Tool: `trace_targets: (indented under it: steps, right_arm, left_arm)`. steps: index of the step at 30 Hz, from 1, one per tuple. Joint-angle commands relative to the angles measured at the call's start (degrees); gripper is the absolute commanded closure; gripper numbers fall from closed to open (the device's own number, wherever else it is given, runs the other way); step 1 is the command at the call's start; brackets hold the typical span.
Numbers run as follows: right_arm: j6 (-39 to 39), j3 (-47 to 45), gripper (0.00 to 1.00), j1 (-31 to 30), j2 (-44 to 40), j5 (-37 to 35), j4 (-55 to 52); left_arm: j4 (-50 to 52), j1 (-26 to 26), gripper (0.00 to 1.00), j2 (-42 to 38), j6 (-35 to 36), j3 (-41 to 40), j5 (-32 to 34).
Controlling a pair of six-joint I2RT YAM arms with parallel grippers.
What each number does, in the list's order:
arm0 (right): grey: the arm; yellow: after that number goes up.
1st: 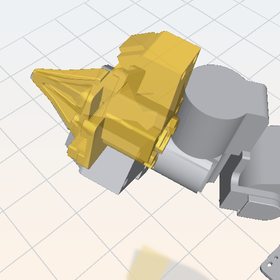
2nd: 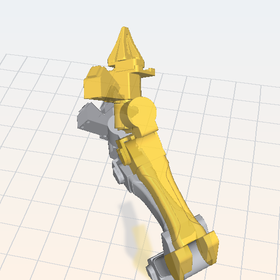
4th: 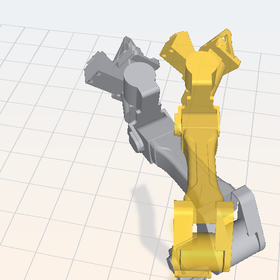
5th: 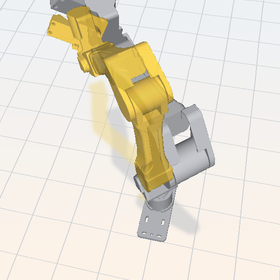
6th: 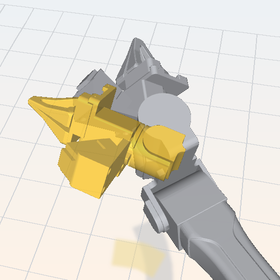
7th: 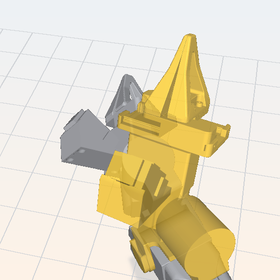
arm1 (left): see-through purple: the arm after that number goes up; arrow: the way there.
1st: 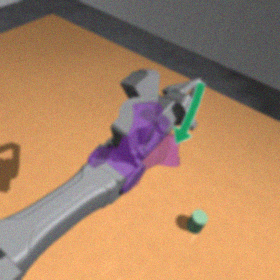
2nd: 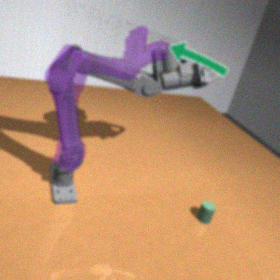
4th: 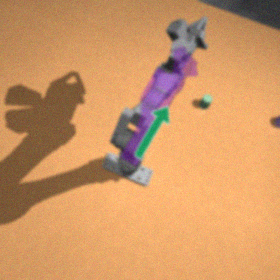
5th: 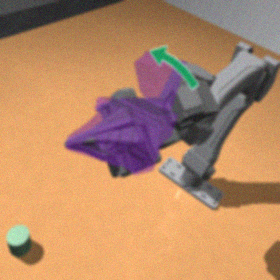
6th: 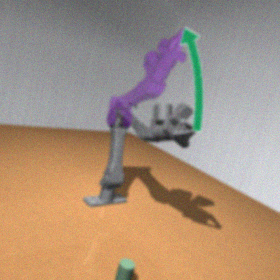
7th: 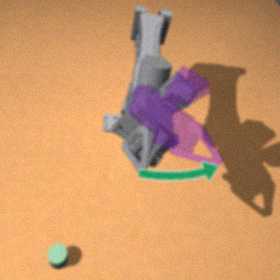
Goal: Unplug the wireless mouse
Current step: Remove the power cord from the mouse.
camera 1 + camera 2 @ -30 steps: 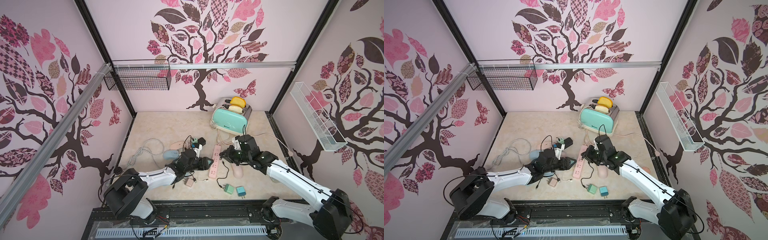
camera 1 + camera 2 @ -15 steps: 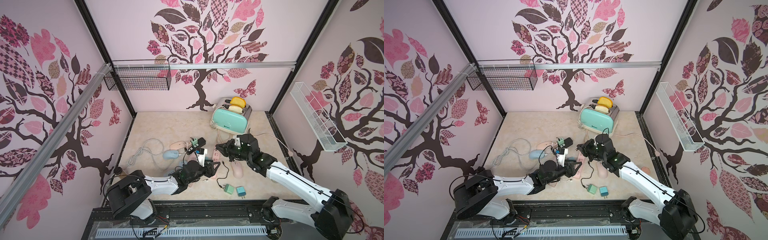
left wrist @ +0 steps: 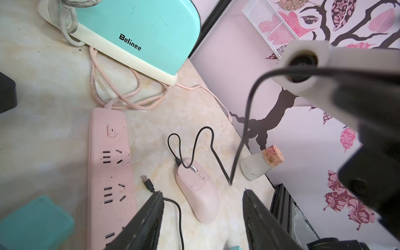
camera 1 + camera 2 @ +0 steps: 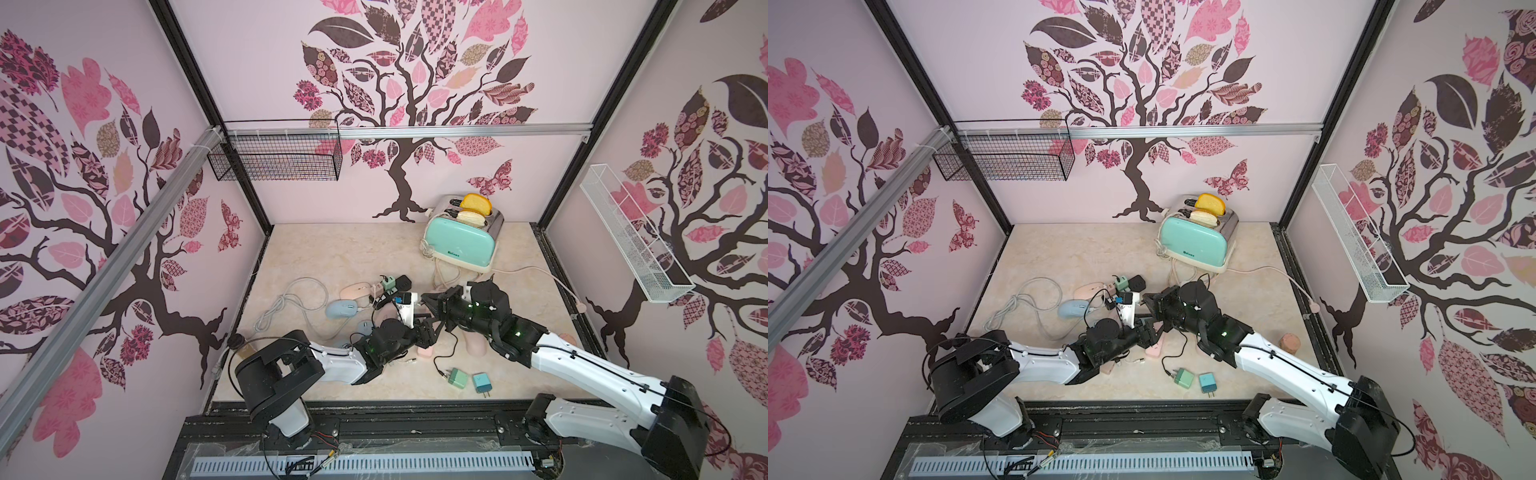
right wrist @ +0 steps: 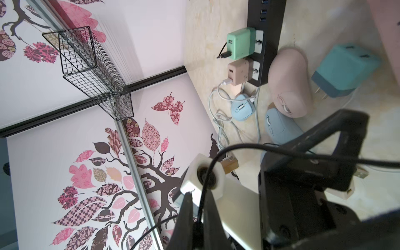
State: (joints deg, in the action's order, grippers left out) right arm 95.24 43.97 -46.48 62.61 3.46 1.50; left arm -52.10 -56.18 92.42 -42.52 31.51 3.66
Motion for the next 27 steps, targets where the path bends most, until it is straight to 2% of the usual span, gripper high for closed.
trace_targets:
  steps: [1, 7, 10, 13, 16, 18, 19, 21, 22, 25, 27]
  right_arm:
    - [2.80, -1.04, 1.00, -2.43, -1.41, -4.79, 1.92]
    - [4.66, -2.73, 1.00, -4.48, -1.17, -5.76, 2.80]
    - [5.16, -3.90, 1.00, -4.85, -1.38, -6.24, 3.17]
    - [5.29, -4.84, 1.00, -4.85, -2.50, -8.10, 2.42]
    - [5.20, -5.16, 1.00, -4.42, -2.52, -9.01, 2.53]
    - [5.47, -5.50, 1.00, -4.41, -1.83, -8.52, 3.41]
    - [5.56, -5.51, 1.00, -4.41, -1.50, -8.06, 3.59]
    - [5.53, -5.87, 1.00, -4.05, -1.17, -7.80, 3.99]
    - [5.09, -5.96, 0.95, -3.18, -1.09, -7.26, 4.38]
    - [1.36, -5.60, 0.46, 1.53, -0.76, -2.72, 3.77]
    - [-2.01, -4.66, 0.34, 4.71, -1.20, 1.08, 0.02]
  left_arm:
    - [-3.18, 0.14, 0.38, 0.66, -0.93, 1.36, 1.36]
    - [-4.01, 0.44, 0.40, 0.65, -1.55, 1.36, 2.90]
    - [-4.77, 0.80, 0.51, 0.56, -1.53, 1.65, 1.72]
    - [-2.49, 0.81, 0.70, -0.40, -1.18, 1.38, 1.48]
    - [-2.25, 1.29, 0.78, -0.45, -1.68, 1.12, 1.02]
    - [-2.44, 1.73, 0.88, 0.00, -2.47, 1.37, 0.22]
    - [-2.31, 1.91, 0.99, 0.11, -2.69, 1.57, 0.04]
    - [-1.22, 2.33, 1.00, 0.09, -3.73, 1.89, -0.62]
    - [-0.86, 2.63, 1.00, 0.12, -3.98, 2.02, -1.00]
    - [3.59, 3.70, 1.00, -0.62, -4.77, 3.12, -1.86]
    - [6.43, 4.36, 1.00, -1.12, -4.85, 3.71, -2.62]
